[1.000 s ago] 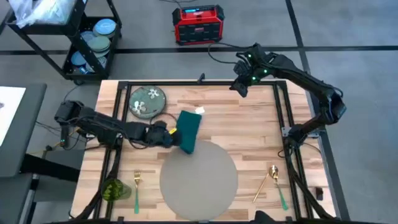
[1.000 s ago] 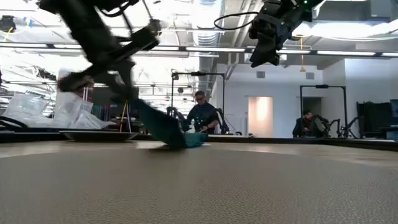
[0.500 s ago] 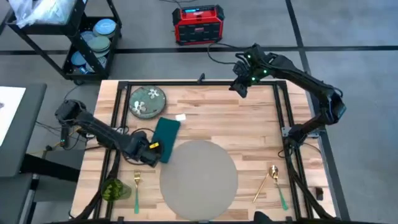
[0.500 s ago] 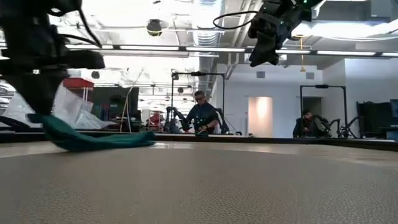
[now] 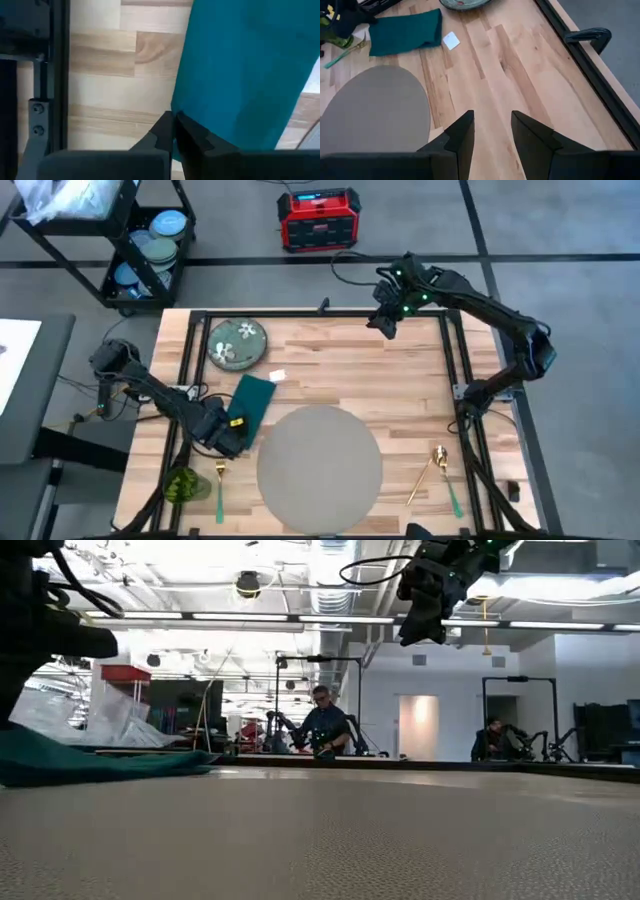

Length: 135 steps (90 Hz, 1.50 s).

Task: Set table place
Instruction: Move the blue table napkin to the left side of the table, then adjust the gray table mat on the table

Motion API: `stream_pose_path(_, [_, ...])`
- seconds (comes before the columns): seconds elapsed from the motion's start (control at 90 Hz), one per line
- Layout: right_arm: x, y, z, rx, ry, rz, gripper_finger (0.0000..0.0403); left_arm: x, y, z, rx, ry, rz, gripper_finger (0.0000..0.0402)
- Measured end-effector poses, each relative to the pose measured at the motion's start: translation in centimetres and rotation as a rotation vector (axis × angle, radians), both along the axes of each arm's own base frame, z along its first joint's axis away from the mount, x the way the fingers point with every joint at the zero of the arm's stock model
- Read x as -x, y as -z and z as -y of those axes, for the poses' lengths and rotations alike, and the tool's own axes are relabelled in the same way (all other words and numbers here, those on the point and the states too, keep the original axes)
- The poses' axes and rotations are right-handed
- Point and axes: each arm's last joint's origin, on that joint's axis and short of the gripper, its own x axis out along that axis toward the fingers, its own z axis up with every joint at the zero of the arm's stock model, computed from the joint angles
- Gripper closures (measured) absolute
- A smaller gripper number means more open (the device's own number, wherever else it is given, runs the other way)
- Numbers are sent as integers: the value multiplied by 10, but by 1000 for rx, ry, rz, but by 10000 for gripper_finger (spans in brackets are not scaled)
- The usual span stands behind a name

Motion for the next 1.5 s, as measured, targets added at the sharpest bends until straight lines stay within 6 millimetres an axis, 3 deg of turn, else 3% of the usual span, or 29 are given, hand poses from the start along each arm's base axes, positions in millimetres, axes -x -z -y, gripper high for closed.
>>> stream_pose_path(0.256, [-5, 0, -5, 2, -21, 3, 285, -12, -3, -12, -83, -53, 145, 402])
stream_pose_path(0.5, [-9, 0, -10, 6, -41, 7, 285, -24, -5, -3, -31, -66, 319, 402])
stream_pose_path(0.911, [-10, 0, -12, 5, -53, 4, 285, -15, -4, 19, 132, 41, 267, 398])
stream_pose_path(1.2, [-11, 0, -14, 9, -67, 6, 285, 2, -2, 26, 158, 114, 117, 337])
stream_pose_path(1.5, [-13, 0, -18, 1, -84, 1, 285, 2, -3, 25, 123, 125, 134, 267])
